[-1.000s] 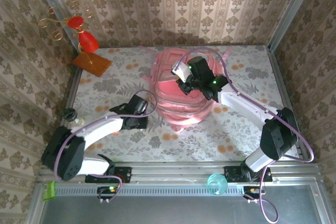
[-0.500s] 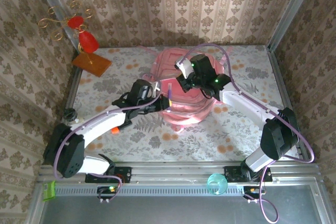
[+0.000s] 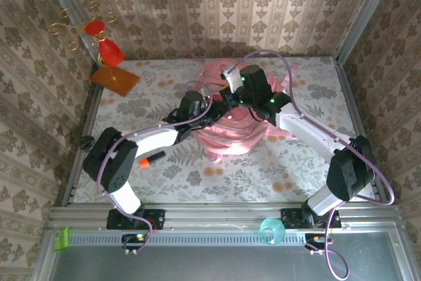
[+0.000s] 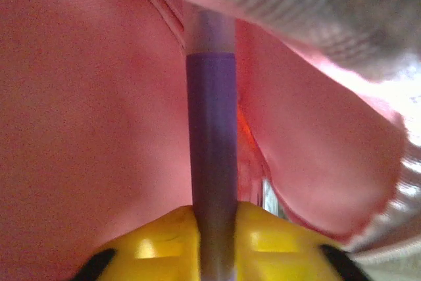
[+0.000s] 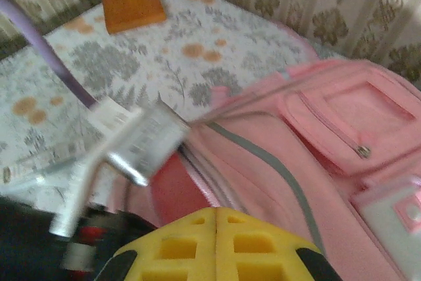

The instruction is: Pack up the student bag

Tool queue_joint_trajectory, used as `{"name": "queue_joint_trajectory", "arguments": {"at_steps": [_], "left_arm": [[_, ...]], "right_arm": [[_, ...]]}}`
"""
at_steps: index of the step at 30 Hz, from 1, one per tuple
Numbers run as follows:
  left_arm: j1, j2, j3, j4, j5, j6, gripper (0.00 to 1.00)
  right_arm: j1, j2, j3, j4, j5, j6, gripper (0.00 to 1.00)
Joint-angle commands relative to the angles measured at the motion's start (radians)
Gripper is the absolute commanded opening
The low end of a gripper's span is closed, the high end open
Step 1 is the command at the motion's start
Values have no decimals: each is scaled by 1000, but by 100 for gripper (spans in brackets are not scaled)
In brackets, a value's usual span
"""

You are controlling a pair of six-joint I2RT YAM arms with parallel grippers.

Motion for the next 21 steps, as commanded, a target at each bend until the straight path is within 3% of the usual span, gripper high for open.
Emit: {"name": "queue_joint_trajectory", "arguments": {"at_steps": [1,5,14,18,21], "left_arm": [[-20,39,62,130,-115,-89,33],[-32,22,55,101,-128,-51,46],[-34,-141,-87,20,-125,73,53],[-29,-251,-117,-148,-110,214,55],[-10,-344,-138,-323,-117,332,57]], "right_arm": [[10,-38,35,68,-32,36,0],[9,-36,30,63,-17,24,0],[-44,-84,-47,80,62,5,0],[-84,-109,-64,28,54,-23,17],[-57,-118,-72,-49,25,-136,34]]}}
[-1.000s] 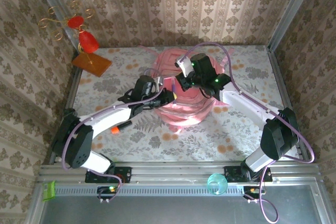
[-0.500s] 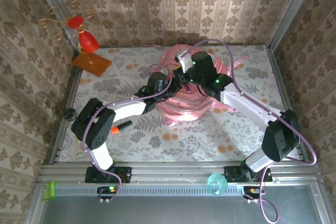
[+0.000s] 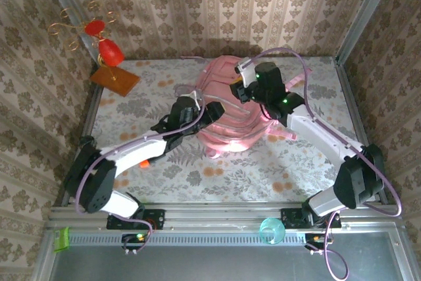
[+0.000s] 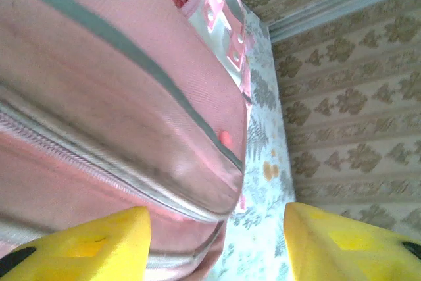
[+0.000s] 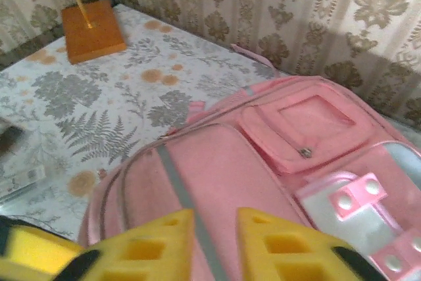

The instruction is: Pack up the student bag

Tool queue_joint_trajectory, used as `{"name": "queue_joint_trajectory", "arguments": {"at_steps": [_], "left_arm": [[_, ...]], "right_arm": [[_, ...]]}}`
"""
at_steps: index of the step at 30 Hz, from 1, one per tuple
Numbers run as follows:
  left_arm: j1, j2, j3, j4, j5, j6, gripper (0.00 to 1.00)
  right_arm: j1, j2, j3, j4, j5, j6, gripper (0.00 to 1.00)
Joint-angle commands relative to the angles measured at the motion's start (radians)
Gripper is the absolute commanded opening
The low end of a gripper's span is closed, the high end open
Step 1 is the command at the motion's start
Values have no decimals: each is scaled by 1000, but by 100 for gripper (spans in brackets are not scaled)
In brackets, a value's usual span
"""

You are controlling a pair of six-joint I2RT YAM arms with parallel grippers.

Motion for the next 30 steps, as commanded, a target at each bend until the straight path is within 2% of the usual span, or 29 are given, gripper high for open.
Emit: {"name": "queue_joint_trajectory", "arguments": {"at_steps": [1,2,4,7,12,17,21,30], "left_arm": [[28,-113,-32,-229,-7,196,57],[44,-156,-44,-281,-13,229,57],[80,-235,-68,-388,-47,299,59],[170,-351,-100,-571,-118,384,61],[362,-477,-172,-698,-131,461,67],[442,-478,-212,-695,-96,473,69],[460,-455,-215,-697,-94,481,69],[489,-430,-246,-710,-101,492,71]], "right_arm": [[40,-36,-30,-79,-15,-137,40],[55,-42,-49,-78,-15,-169,44],[82,-42,-87,-63,-10,-221,61],[129,-5,-113,-49,43,-299,75],[180,141,-43,-85,187,-403,80],[198,268,40,-102,288,-454,80],[194,306,71,-71,332,-470,69],[178,310,108,-67,296,-462,26]]}}
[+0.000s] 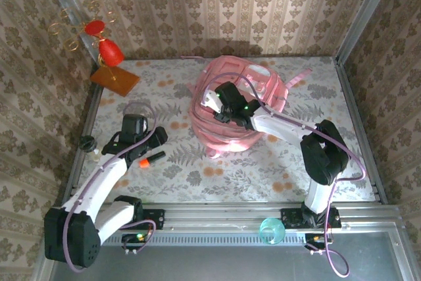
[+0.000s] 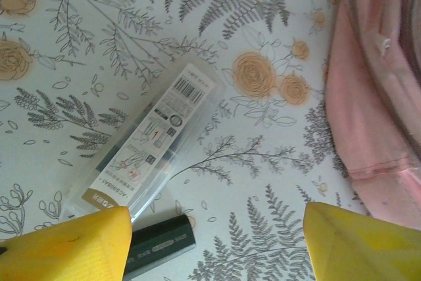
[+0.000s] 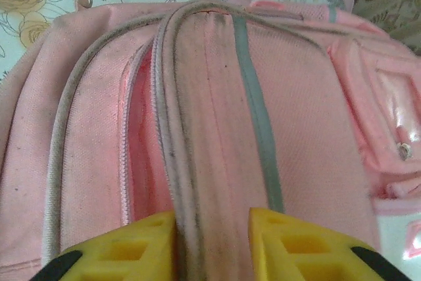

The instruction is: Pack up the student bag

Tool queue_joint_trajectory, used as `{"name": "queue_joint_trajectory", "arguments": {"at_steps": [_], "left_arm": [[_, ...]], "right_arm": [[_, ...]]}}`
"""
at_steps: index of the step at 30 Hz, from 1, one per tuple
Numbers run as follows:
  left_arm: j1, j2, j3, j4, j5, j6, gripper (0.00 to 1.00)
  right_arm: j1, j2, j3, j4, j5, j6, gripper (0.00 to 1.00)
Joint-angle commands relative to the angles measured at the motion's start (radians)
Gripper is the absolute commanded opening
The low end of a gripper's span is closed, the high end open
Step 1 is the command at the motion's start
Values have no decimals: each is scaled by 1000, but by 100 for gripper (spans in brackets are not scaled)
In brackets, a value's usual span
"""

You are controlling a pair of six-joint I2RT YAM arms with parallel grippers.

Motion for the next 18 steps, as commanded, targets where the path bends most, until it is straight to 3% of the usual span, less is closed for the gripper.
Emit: {"name": "queue_joint_trajectory", "arguments": {"at_steps": [1,4,10,18], "left_arm": [[17,6,-16,-40,2,31,71],[24,9,-22,-92,-17,15,74],[113,-33,-92,-132,-8,-44,80],[132,68,-116,-100,20,-46,88]], "right_arm": [[-11,-5,40,5,19,0,22],[-11,-28,51,0,10,22,12],[-10,-70,12,47,-41,69,12],[-26,-95,-23,85,-90,87,11]]}}
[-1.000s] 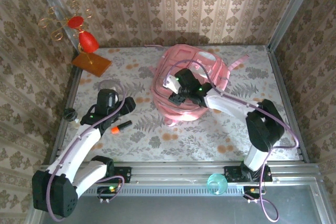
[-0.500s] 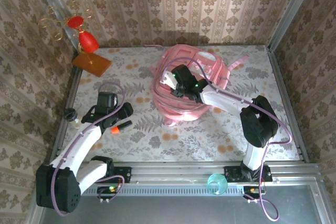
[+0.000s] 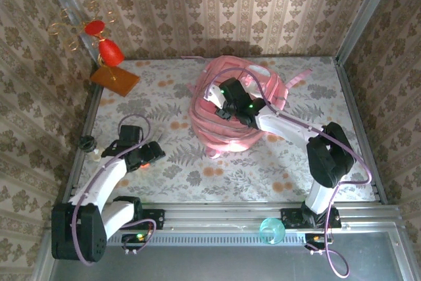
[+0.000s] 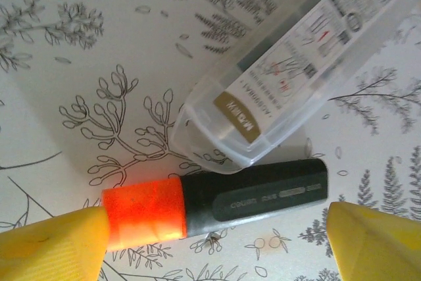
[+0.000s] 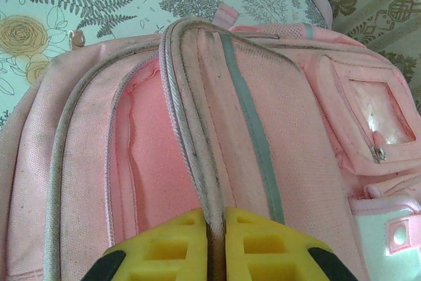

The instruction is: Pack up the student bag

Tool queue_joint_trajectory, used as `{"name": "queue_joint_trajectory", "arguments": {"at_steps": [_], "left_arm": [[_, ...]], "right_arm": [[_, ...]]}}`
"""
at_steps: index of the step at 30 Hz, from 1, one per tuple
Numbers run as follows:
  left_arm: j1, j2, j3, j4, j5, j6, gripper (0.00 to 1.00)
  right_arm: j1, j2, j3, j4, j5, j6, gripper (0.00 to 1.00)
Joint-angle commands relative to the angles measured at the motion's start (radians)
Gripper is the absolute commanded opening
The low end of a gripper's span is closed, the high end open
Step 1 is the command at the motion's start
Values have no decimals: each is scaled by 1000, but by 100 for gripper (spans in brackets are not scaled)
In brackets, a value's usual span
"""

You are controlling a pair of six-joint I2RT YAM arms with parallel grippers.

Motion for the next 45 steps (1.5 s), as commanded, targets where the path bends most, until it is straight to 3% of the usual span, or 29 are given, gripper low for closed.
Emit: {"name": "queue_joint_trajectory", "arguments": {"at_steps": [1,11,17,20,23,26,30,38,41,45], "left_arm": [[12,38,-4,14,19,1,88],[-36,29,-6,-25,109,3,91],[-206,-32,-35,0,200,-127,88],[-293,-14,10,-8,223,-112,87],[-356,-7,89,-105,70,-57,87],[-357,19,123,-172,-112,-25,87],[-352,103,132,-147,-167,12,86],[-356,298,179,-54,-160,64,69],[-355,334,183,-32,-167,78,55],[-359,350,175,9,-155,80,44]], "right_arm": [[-7,-49,-13,56,-47,28,10],[-32,-64,-42,78,-87,50,9],[-33,-56,-35,73,-90,52,8],[-35,-53,-32,71,-91,54,8],[-35,-50,-30,67,-94,57,8],[-35,-52,-29,61,-97,60,8],[-35,-53,-30,57,-92,60,8],[-35,-52,-22,50,-89,62,7],[-36,-61,-19,46,-93,63,6],[-36,-71,-4,37,-98,68,5]]}}
